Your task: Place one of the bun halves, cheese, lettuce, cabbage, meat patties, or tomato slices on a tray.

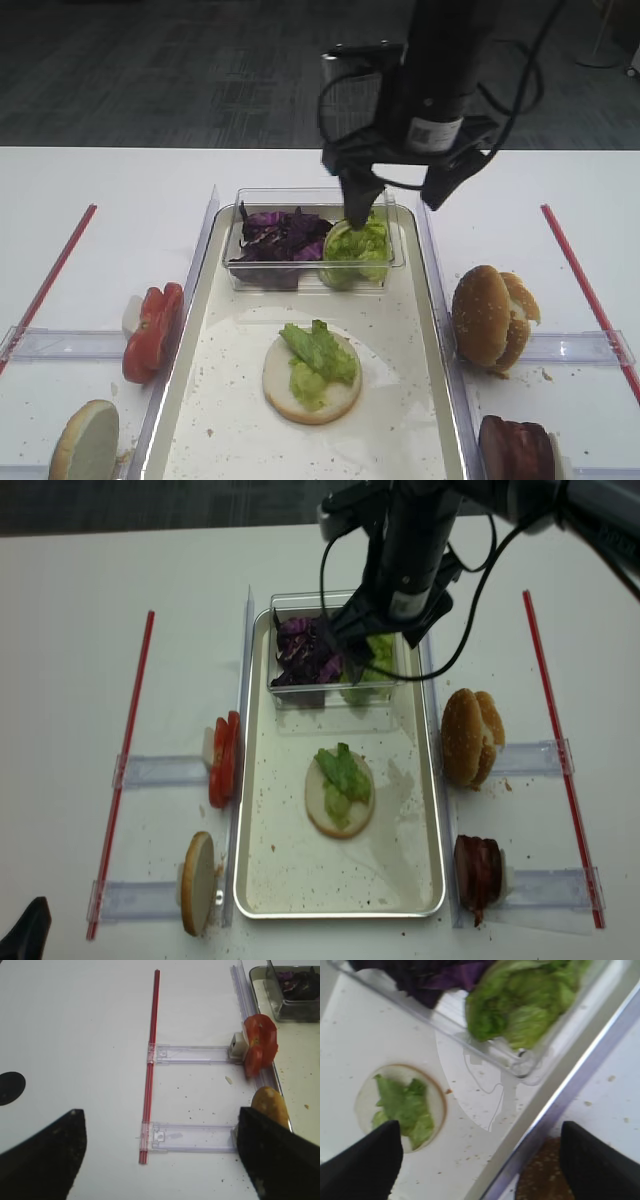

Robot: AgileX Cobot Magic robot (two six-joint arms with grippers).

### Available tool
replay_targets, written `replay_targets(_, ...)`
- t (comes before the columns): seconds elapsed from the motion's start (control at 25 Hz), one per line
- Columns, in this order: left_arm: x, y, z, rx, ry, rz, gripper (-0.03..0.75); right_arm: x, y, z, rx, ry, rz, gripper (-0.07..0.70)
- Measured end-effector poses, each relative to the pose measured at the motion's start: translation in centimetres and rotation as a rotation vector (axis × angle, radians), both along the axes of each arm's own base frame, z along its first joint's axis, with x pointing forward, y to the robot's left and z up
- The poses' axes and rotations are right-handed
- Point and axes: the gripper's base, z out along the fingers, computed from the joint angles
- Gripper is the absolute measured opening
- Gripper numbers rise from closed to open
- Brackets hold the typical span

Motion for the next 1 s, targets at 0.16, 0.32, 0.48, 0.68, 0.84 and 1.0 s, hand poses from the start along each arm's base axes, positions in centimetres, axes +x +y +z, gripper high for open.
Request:
replay_targets(0.16, 0.0, 0.0, 0.0, 0.000, 0.000, 0.000, 0.566, 2.5, -5.1, 0.0, 0.000, -0.003, -0.142, 0.648)
replay_targets(0.32, 0.0, 0.0, 0.0, 0.000, 0.000, 0.000, 0.566, 4.3, -10.7, 0.0, -0.007, -0.005, -0.287, 0.648)
replay_targets(0.48, 0.0, 0.0, 0.0, 0.000, 0.000, 0.000, 0.566, 5.1, -15.8, 0.0, -0.024, -0.009, -0.409, 0.648)
replay_targets(0.68, 0.0, 0.0, 0.0, 0.000, 0.000, 0.000, 0.566, 5.3, -20.5, 0.0, -0.050, -0.014, -0.517, 0.648)
replay_targets(0.84, 0.0, 0.0, 0.0, 0.000, 0.000, 0.000, 0.566, 5.3, -21.3, 0.0, -0.059, -0.015, -0.529, 0.648)
replay_targets(1.0, 0.0, 0.0, 0.0, 0.000, 0.000, 0.000, 0.566, 5.3, -21.3, 0.0, -0.057, -0.014, -0.526, 0.648)
